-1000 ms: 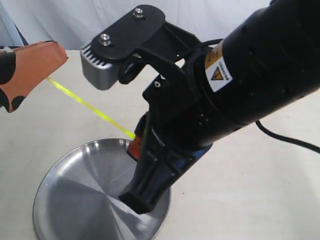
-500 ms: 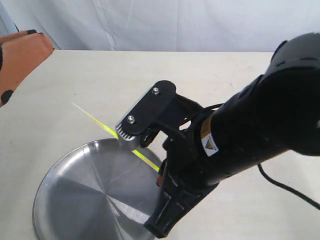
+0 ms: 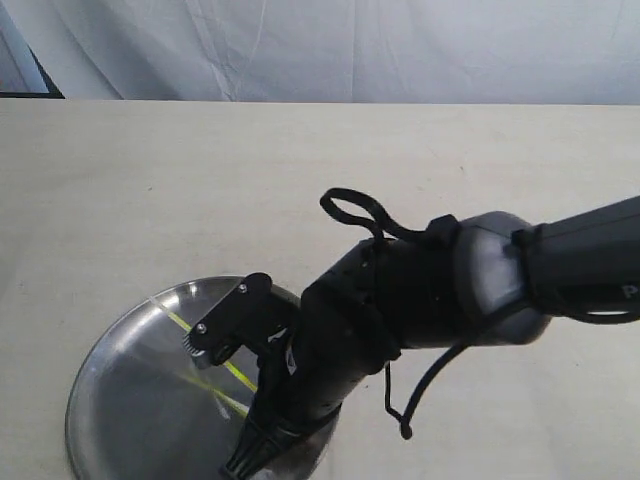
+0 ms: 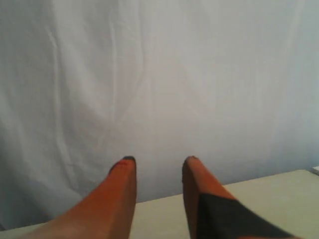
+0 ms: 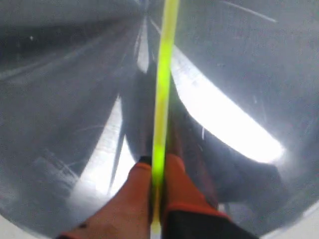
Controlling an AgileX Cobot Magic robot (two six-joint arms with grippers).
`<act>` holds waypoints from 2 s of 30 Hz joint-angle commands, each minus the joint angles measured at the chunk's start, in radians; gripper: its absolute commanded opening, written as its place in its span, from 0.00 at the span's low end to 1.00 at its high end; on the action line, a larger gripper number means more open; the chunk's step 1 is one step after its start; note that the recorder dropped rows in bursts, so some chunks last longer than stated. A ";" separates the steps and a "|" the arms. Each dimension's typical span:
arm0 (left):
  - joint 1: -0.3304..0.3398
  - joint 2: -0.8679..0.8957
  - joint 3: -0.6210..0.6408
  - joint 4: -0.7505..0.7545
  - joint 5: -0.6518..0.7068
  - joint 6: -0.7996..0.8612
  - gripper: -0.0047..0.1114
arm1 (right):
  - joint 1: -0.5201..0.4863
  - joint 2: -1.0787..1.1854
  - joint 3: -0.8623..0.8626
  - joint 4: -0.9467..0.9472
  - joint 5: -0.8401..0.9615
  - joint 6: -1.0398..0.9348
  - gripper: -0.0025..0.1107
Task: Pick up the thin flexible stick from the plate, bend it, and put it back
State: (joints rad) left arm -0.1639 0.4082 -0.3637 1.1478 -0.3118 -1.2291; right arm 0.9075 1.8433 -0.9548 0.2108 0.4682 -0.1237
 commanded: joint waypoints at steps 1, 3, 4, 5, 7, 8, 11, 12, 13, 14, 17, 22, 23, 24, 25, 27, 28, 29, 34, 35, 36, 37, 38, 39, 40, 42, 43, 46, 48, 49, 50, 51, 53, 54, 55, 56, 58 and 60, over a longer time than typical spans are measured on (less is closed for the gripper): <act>0.002 -0.095 -0.007 0.034 0.212 -0.006 0.31 | 0.000 0.002 -0.031 0.002 -0.032 -0.009 0.22; 0.002 -0.125 -0.003 0.034 0.253 -0.006 0.31 | 0.000 0.002 -0.048 -0.003 -0.008 -0.009 0.39; 0.002 -0.131 0.001 0.034 0.259 -0.008 0.31 | 0.000 -0.008 -0.051 -0.003 -0.004 -0.009 0.44; 0.002 -0.134 0.013 0.034 0.248 -0.008 0.31 | 0.000 -0.028 -0.051 -0.003 -0.004 -0.009 0.45; 0.002 -0.134 0.053 0.034 0.191 -0.046 0.25 | 0.000 -0.101 -0.051 -0.001 -0.006 -0.009 0.41; 0.002 -0.134 0.097 0.043 0.143 -0.083 0.17 | 0.000 -0.177 -0.051 -0.004 -0.001 -0.009 0.33; 0.002 -0.134 0.180 0.065 0.107 -0.106 0.04 | 0.000 -0.349 -0.051 -0.015 0.022 -0.009 0.12; 0.002 -0.134 0.212 0.065 0.107 -0.124 0.04 | 0.000 -0.432 -0.051 -0.027 0.022 -0.009 0.02; 0.002 -0.134 0.221 0.065 0.109 -0.129 0.04 | 0.000 -0.479 -0.051 -0.040 0.019 -0.009 0.01; 0.002 -0.134 0.237 0.061 0.119 -0.130 0.04 | 0.000 -0.558 -0.051 -0.084 0.013 -0.009 0.01; 0.002 -0.134 0.243 0.061 0.181 -0.127 0.04 | 0.000 -0.679 -0.043 -0.166 -0.002 -0.009 0.01; 0.002 -0.134 0.243 0.061 0.284 -0.127 0.04 | 0.000 -0.808 -0.043 -0.309 0.043 -0.009 0.01; 0.002 -0.134 0.243 0.061 0.284 -0.127 0.04 | 0.000 -0.821 -0.043 -0.318 0.065 -0.007 0.01; 0.002 -0.134 0.243 0.061 0.284 -0.127 0.04 | 0.000 -0.836 -0.043 -0.318 0.089 -0.003 0.01; 0.002 -0.134 0.243 0.061 0.284 -0.127 0.04 | 0.000 -0.848 -0.043 -0.315 0.139 0.008 0.01; 0.002 -0.134 0.243 0.061 0.284 -0.127 0.04 | 0.000 -0.865 -0.043 -0.307 0.204 0.040 0.01; 0.002 -0.134 0.243 0.061 0.284 -0.127 0.04 | 0.000 -0.873 -0.043 -0.307 0.247 0.069 0.01; 0.002 -0.134 0.243 0.061 0.284 -0.127 0.04 | 0.000 -0.873 -0.043 -0.307 0.267 0.079 0.01; 0.002 -0.134 0.243 0.061 0.286 -0.127 0.04 | 0.000 -0.871 -0.043 -0.307 0.282 0.079 0.01; 0.002 -0.134 0.243 0.061 0.286 -0.127 0.04 | 0.000 -0.871 -0.043 -0.307 0.282 0.079 0.01; 0.002 -0.134 0.243 0.061 0.286 -0.127 0.04 | 0.000 -0.871 -0.043 -0.307 0.282 0.079 0.01; 0.002 -0.134 0.243 0.061 0.286 -0.127 0.04 | 0.000 -0.871 -0.043 -0.307 0.279 0.079 0.01; 0.002 -0.134 0.243 0.061 0.286 -0.127 0.04 | 0.000 -0.871 -0.043 -0.307 0.277 0.079 0.01; 0.002 -0.134 0.243 0.061 0.286 -0.127 0.04 | 0.000 -0.871 -0.043 -0.307 0.277 0.079 0.01; 0.002 -0.134 0.243 0.061 0.286 -0.127 0.04 | 0.000 -0.871 -0.043 -0.307 0.279 0.079 0.01; 0.002 -0.134 0.243 0.061 0.286 -0.127 0.04 | 0.000 -0.871 -0.043 -0.307 0.281 0.079 0.01; 0.002 -0.134 0.243 0.061 0.286 -0.127 0.04 | 0.000 -0.871 -0.043 -0.286 0.281 0.113 0.01; 0.002 -0.134 0.243 0.061 0.286 -0.127 0.04 | 0.000 -0.877 -0.033 -0.243 0.312 0.158 0.01; 0.002 -0.134 0.243 0.061 0.289 -0.127 0.04 | 0.000 -0.926 0.014 -0.279 0.304 0.160 0.01; 0.002 -0.134 0.243 0.063 0.291 -0.127 0.04 | -0.003 -0.962 0.058 -0.291 0.281 0.170 0.01; 0.002 -0.134 0.243 0.067 0.291 -0.127 0.04 | -0.018 -0.999 0.114 -0.291 0.236 0.182 0.01; 0.002 -0.134 0.243 0.074 0.291 -0.127 0.04 | -0.047 -1.035 0.167 -0.291 0.187 0.193 0.01; 0.002 -0.134 0.243 0.081 0.291 -0.127 0.04 | -0.134 -1.130 0.325 -0.281 0.018 0.217 0.01; 0.002 -0.134 0.243 0.083 0.291 -0.127 0.04 | -0.175 -1.170 0.393 -0.267 -0.075 0.219 0.01; 0.002 -0.134 0.243 0.083 0.291 -0.127 0.04 | -0.227 -1.221 0.477 -0.242 -0.165 0.222 0.01; 0.002 -0.134 0.243 0.083 0.291 -0.127 0.04 | -0.280 -1.271 0.557 -0.217 -0.248 0.222 0.01; 0.002 -0.134 0.243 0.083 0.291 -0.127 0.04 | -0.376 -1.371 0.697 -0.175 -0.361 0.222 0.01; 0.002 -0.134 0.243 0.083 0.291 -0.127 0.04 | -0.485 -1.462 0.792 -0.144 -0.419 0.222 0.01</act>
State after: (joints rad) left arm -0.1639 0.2776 -0.1196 1.2283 -0.0263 -1.3513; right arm 0.5548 0.5004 -0.2933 0.0199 0.1885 0.0947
